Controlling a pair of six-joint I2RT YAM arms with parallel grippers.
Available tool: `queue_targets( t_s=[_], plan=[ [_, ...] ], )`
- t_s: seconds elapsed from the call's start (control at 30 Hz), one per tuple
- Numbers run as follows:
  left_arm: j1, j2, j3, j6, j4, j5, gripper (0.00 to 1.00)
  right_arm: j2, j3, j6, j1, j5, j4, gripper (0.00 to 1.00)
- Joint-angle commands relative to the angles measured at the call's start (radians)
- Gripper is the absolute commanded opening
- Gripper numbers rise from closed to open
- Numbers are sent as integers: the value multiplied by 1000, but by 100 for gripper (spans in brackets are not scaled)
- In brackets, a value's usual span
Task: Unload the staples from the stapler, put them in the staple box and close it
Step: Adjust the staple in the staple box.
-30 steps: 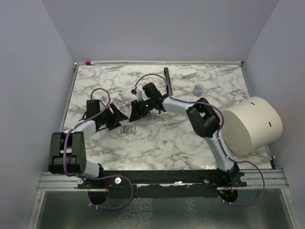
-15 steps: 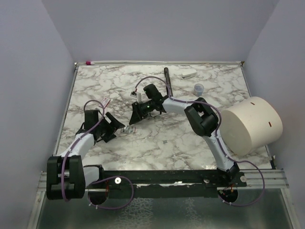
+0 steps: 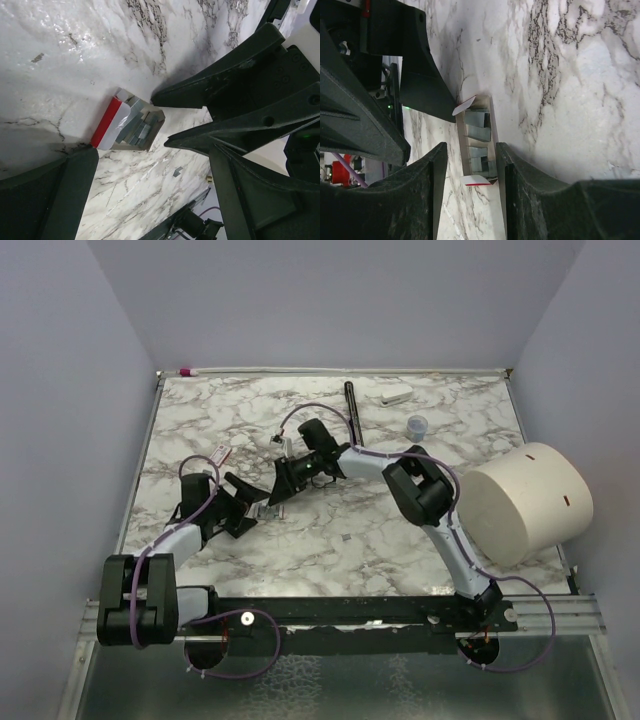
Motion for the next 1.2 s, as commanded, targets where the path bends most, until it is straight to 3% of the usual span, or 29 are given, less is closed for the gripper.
queue_targets(
  t_s=[0.0,0.4,0.53,0.77,0.87,1.17],
  plan=[
    [-18,46,-12,-33,46,-2,97,39,25,8,20,-21,7,43],
    [-24,93,21,10,25,-35,97,10,-21,48,40,-34,73,42],
    [-21,54,51,51,-69,-88,97,-10,-35,65,35,102,52,43],
    [-1,17,95,100,-161,-166,98,-33,-73,92,1,171,69,43],
    [-1,36,96,103,-142,-166,98,-18,-43,72,2,167,20,43],
    [-12,106,66,73,-29,-68,98,3,-78,177,38,87,132,43]
  ],
)
